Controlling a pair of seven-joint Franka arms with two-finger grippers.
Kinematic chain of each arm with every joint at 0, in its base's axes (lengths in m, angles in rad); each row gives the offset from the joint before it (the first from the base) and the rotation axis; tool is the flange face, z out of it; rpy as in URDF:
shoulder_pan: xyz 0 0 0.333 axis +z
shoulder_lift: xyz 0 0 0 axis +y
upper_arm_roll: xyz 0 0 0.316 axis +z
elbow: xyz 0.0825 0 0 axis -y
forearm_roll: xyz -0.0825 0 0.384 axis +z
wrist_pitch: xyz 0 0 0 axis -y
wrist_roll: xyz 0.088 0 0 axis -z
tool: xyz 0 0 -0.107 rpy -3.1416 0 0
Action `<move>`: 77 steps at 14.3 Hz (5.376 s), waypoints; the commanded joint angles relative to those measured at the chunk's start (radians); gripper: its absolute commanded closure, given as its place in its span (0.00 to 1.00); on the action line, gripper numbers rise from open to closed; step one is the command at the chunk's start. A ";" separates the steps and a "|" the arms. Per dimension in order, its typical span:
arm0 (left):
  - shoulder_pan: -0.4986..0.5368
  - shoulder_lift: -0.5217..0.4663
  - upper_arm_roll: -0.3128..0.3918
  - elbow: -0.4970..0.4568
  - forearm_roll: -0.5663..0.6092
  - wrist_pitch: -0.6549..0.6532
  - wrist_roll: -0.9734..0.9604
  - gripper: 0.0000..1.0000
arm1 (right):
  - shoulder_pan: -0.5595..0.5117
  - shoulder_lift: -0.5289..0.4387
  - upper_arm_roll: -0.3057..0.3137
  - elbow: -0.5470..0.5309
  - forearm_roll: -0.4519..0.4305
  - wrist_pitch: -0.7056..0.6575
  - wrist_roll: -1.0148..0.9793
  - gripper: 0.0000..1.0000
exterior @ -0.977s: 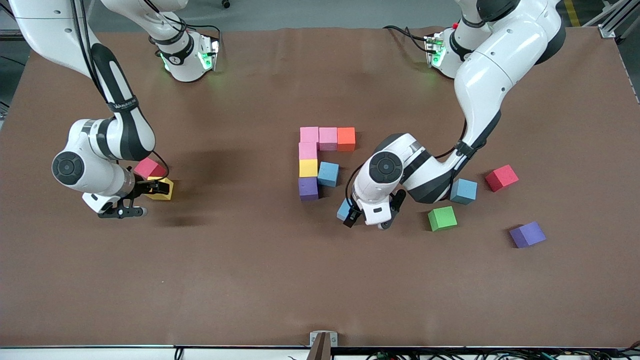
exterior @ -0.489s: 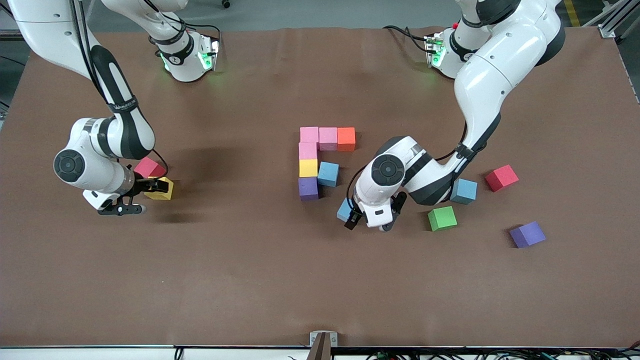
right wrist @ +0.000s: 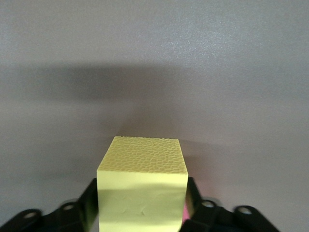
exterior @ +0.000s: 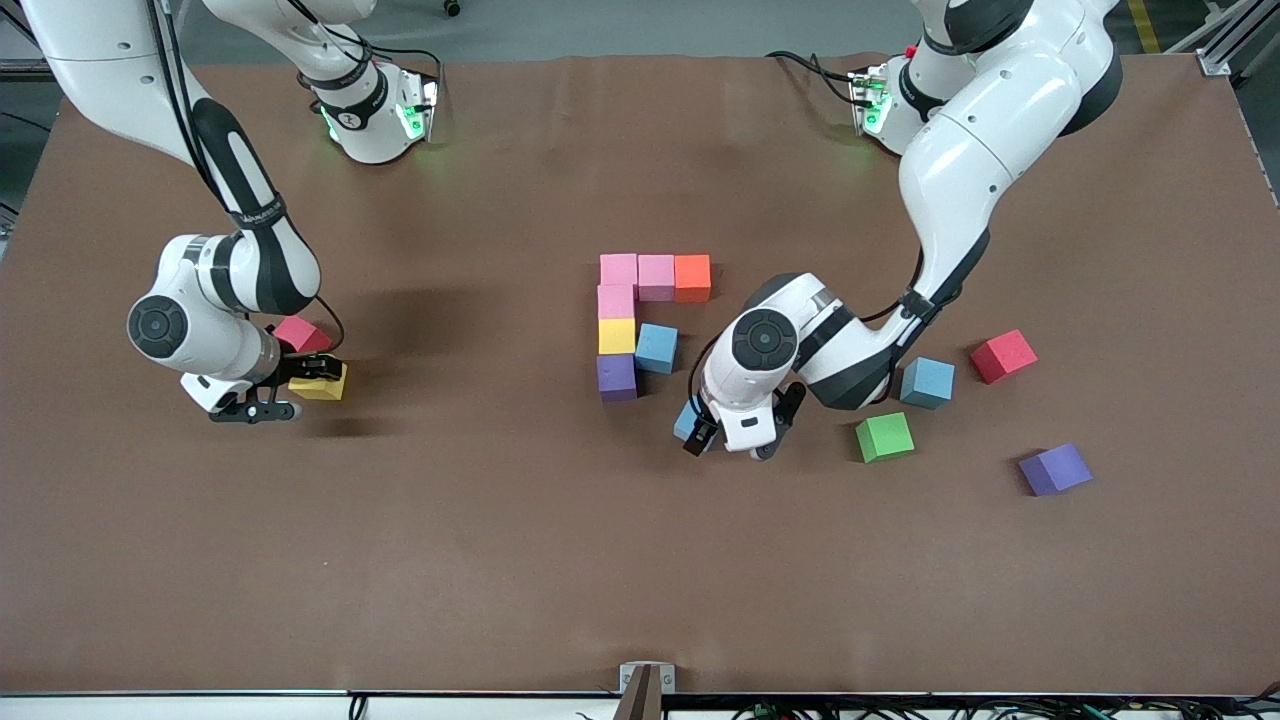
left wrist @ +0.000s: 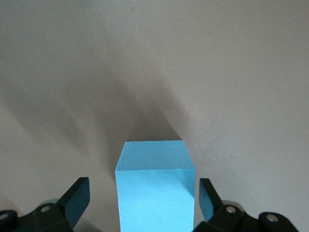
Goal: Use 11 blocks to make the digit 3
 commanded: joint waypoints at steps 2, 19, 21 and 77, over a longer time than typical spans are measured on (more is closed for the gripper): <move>-0.021 0.009 0.017 0.026 -0.005 0.001 0.008 0.00 | -0.002 -0.006 0.021 0.020 -0.017 -0.023 0.002 0.73; 0.011 -0.143 0.046 -0.182 -0.025 0.056 -0.447 0.76 | 0.424 0.294 0.021 0.867 0.081 -0.577 0.406 0.71; 0.034 -0.205 0.035 -0.272 -0.025 0.078 -0.544 0.76 | 0.465 0.354 0.022 0.936 0.098 -0.563 0.455 0.72; -0.030 -0.238 0.021 -0.492 0.039 0.302 -0.741 0.75 | 0.621 0.568 0.001 1.188 0.116 -0.506 0.591 0.00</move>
